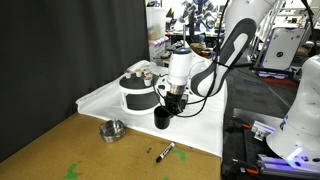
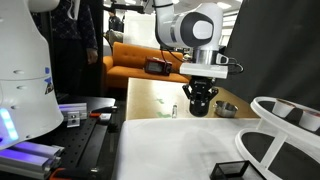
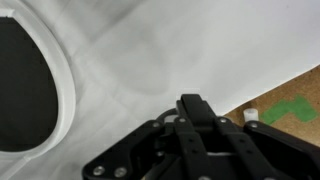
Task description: Move the black mug to the left
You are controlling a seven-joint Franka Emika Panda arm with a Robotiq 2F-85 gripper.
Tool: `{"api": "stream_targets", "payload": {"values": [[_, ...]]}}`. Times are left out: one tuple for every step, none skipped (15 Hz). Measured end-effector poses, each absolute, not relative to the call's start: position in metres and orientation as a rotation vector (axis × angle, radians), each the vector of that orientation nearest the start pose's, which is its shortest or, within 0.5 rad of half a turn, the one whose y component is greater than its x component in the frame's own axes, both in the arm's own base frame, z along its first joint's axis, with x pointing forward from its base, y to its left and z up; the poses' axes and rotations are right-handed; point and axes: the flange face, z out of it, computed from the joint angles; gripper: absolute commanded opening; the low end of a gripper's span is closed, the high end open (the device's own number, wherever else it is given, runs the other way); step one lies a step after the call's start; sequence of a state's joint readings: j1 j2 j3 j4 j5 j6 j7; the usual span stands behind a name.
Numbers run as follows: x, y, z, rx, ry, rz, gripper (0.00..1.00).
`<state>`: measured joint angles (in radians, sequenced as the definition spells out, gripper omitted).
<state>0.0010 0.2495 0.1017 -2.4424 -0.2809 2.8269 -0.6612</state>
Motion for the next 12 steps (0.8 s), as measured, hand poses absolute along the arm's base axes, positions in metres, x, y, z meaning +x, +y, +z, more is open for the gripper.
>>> {"api": "stream_targets", "payload": {"values": [[0.498,0.076,0.217,-2.818,-1.621,-0.190,0.04],[0.500,0.086,0.219,-2.798,-1.654,-0.196,0.04],[0.501,0.095,0.221,-2.780,-1.685,-0.197,0.04],[0.502,0.102,0.221,-2.763,-1.711,-0.194,0.04],[0.504,0.109,0.220,-2.746,-1.736,-0.182,0.04],[0.507,0.114,0.218,-2.730,-1.758,-0.168,0.04],[0.510,0.118,0.216,-2.714,-1.781,-0.155,0.04],[0.514,0.123,0.213,-2.701,-1.803,-0.136,0.04],[0.518,0.128,0.209,-2.688,-1.826,-0.117,0.04],[0.522,0.133,0.206,-2.675,-1.852,-0.096,0.04],[0.527,0.138,0.202,-2.663,-1.875,-0.074,0.04],[0.531,0.144,0.197,-2.651,-1.892,-0.051,0.04]]}}
